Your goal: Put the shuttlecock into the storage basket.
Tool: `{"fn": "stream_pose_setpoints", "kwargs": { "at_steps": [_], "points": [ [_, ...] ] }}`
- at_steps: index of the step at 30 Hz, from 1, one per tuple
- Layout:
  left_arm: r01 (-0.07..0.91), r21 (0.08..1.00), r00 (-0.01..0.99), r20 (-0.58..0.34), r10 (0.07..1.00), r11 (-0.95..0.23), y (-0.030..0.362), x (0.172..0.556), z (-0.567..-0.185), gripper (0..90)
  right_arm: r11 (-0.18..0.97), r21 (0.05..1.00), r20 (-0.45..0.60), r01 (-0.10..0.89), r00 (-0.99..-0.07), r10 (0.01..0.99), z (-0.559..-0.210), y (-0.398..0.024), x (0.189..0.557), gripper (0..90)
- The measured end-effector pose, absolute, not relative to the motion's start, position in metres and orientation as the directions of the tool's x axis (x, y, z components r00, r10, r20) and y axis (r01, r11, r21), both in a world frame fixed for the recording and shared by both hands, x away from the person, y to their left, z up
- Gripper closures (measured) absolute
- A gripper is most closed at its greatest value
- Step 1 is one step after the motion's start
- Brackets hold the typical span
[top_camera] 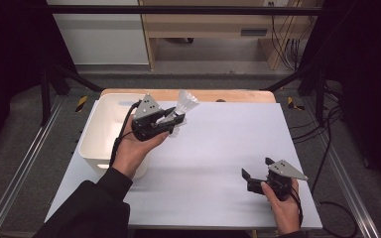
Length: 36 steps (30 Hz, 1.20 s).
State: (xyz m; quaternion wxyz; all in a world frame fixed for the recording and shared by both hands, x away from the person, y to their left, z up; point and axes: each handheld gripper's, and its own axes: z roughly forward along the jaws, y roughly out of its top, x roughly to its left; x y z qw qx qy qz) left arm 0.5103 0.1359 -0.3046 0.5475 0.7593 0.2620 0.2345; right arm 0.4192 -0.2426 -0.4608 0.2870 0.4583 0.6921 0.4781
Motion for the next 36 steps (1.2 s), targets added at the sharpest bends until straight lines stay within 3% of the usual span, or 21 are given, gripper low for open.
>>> {"fn": "stream_pose_setpoints", "kwargs": {
  "at_steps": [17,22,36],
  "points": [
    [0.150,0.973,0.651,0.035,0.758,-0.173,0.191,0.542,-0.293,64.5,0.189,0.935,-0.033,0.301,-0.455,0.890,-0.457,-0.235,0.416,5.1],
    [0.148,0.975,0.637,0.034,0.770,-0.166,0.198,0.550,-0.293,64.5,0.229,0.933,-0.071,0.278,-0.482,0.874,-0.460,-0.235,0.409,5.1],
    [0.140,0.986,0.598,-0.014,0.801,-0.087,0.206,0.569,-0.301,64.5,0.200,0.960,-0.089,0.197,-0.464,0.881,-0.462,-0.234,0.410,4.4]
  ]
}}
